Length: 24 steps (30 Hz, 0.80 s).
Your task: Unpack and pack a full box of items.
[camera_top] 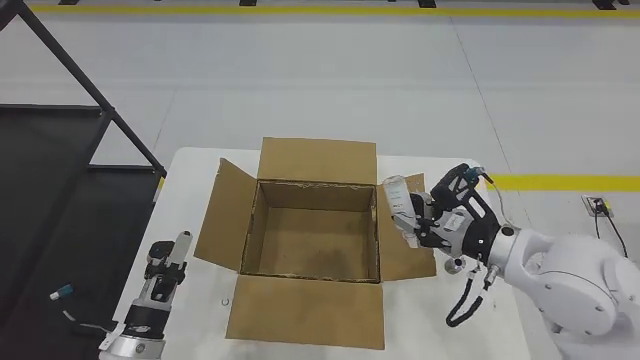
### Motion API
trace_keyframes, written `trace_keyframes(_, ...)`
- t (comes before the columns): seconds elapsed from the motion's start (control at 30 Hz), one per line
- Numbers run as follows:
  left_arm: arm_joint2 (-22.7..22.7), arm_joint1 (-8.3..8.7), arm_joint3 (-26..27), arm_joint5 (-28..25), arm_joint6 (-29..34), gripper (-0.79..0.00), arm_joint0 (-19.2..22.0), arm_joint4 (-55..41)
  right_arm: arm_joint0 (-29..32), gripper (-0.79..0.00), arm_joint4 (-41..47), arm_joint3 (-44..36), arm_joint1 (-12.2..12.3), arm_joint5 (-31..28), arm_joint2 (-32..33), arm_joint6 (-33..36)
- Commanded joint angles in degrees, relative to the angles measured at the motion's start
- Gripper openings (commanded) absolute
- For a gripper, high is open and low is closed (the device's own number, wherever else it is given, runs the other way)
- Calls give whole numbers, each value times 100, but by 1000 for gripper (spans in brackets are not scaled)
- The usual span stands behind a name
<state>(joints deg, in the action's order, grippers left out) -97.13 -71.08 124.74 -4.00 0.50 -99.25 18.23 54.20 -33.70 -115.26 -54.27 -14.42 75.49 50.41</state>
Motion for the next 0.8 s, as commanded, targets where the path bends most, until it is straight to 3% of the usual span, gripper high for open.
trace_keyframes(0.0, -85, -7, -17, 70, -43, 0, -7, -94, -529, -785, -277, 261, -88, -17, -655, -13)
trace_keyframes(0.13, -286, -25, -34, 65, -141, 0, -122, -404, -1722, -785, -632, 1083, -388, 201, -1997, 170)
trace_keyframes(0.3, -563, -46, -30, -86, -241, 0, -369, -692, -3094, -785, -973, 2393, -974, 731, -3554, 222)
trace_keyframes(0.4, -705, -58, -21, -208, -279, 0, -524, -813, -3655, -785, -1066, 3218, -1405, 1286, -4288, 153)
trace_keyframes(0.57, -813, -80, 47, -376, -240, 0, -710, -1017, -4271, -785, -455, 4712, -2132, 1213, -5084, 150)
trace_keyframes(0.77, -815, -81, 54, -380, -236, 0, -719, -1017, -4302, -785, -398, 4806, -2177, 1158, -5124, 181)
